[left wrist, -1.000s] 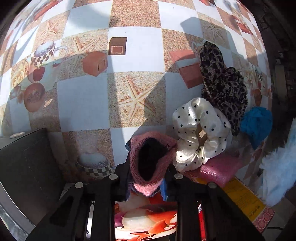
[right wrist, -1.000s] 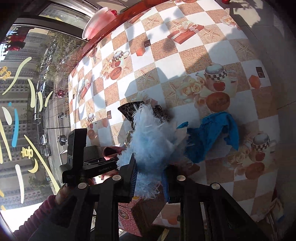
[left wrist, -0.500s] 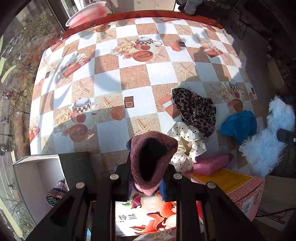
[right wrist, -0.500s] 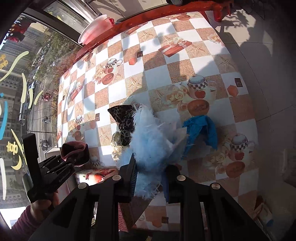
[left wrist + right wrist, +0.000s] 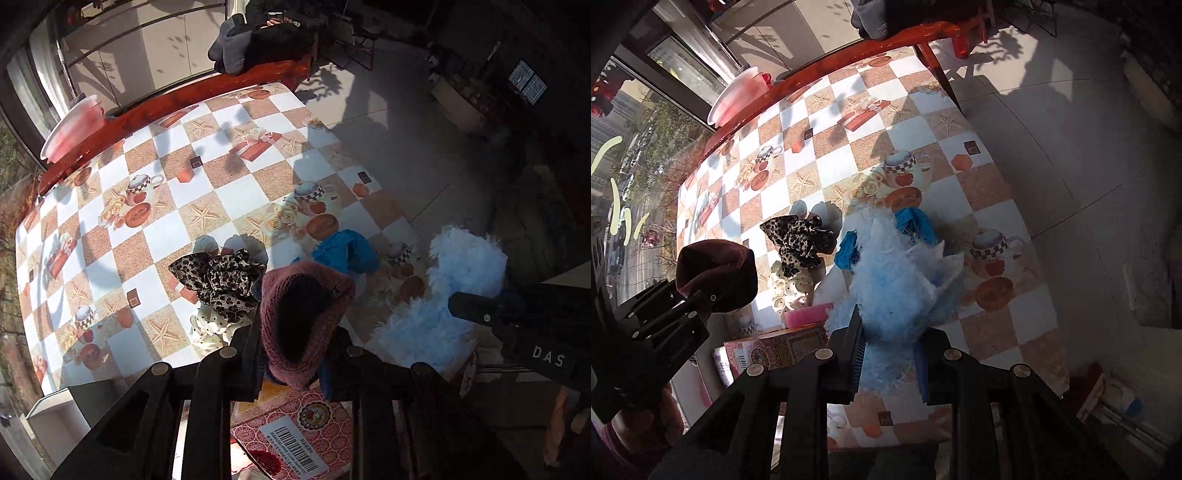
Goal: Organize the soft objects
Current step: 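Carry the pink hat and light-blue boa over the white box with both grippers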
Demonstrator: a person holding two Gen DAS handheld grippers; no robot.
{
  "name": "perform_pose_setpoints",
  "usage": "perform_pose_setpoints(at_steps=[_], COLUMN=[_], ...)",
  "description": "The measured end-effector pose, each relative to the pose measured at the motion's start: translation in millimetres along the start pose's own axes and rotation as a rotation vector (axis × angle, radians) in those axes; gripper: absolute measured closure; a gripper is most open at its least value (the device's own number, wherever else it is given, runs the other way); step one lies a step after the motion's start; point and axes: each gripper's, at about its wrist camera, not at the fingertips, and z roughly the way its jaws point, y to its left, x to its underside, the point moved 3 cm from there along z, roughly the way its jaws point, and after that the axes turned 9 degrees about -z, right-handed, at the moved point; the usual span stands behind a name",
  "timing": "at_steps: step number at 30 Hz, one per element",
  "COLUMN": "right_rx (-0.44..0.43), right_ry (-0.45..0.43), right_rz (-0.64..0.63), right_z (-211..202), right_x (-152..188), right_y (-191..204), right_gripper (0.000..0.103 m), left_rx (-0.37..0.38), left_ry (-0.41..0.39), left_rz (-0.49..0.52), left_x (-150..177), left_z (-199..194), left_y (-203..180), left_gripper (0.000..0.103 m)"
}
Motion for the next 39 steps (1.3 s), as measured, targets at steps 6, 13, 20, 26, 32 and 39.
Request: perform_pose_setpoints(at_steps=[6, 13, 20, 26, 32, 39], right_rx=[0.054, 0.088, 0.048, -0.016, -0.047, -0.059], right_ry=[0.006, 0.044, 0.113, 0.187, 0.221, 0.216], right_rz=[0.071, 0.094, 0.033, -0.102, -0.277, -0.435], right_z=[-9.7, -13.1, 2.1, 22.4, 28.9, 26.0], right_x=[35.4, 79.5, 113.4, 133.7, 138.4, 125.2], right_y=[-22.7, -30.6, 1.3, 60.1, 123.0, 182.8], right_gripper=[0.078, 0.078, 0.078, 0.078, 0.078, 0.078], left_rx=[0.091, 0.173, 0.125, 0.043, -0.011, -0.064], left_ry=[0.035, 0.13, 0.195, 0.22, 0.2, 0.1], left_rz=[0.205, 0.383, 0.398, 0.305, 0.159, -0.047], left_x=[29.8, 89.4, 141.7, 171.4, 191.6, 200.7], left_z=[-7.3, -14.2, -20.0, -27.7, -47.8, -82.8], left_y=[-65.3, -97.3, -56.0, 4.8, 61.1, 117.8], left_gripper=[0.078, 0.078, 0.078, 0.078, 0.078, 0.078])
